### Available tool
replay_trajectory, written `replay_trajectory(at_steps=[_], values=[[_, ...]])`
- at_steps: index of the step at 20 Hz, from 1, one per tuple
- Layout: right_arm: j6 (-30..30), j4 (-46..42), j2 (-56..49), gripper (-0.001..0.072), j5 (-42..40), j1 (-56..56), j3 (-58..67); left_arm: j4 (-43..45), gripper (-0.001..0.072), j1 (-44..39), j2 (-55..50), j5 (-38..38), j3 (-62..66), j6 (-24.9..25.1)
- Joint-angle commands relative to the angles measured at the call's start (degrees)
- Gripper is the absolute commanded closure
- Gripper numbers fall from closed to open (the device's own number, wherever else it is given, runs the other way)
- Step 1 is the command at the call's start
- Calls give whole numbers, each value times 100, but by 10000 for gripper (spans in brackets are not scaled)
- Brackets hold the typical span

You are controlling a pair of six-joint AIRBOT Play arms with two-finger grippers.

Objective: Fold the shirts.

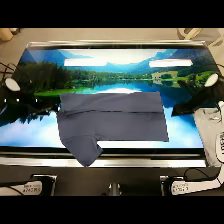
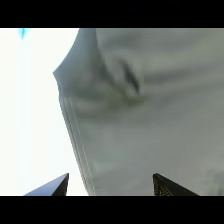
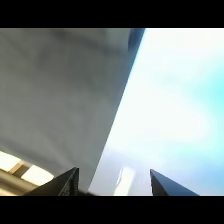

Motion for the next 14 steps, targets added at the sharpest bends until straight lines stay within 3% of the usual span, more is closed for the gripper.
replay_trajectory(at_steps=[1,6,10,14], values=[[-299,-50,496,239,37,-286,-1263,-494,125,61,909,297,-1891,271],[-376,52,870,239,-339,-286,-1928,-660,126,61,2044,553,-3698,470],[-389,52,881,239,-352,-286,-1926,-1351,127,-31,2039,1252,-4277,474],[-402,52,881,227,-378,-286,-1926,-1427,130,-525,2015,1749,-4365,409]])
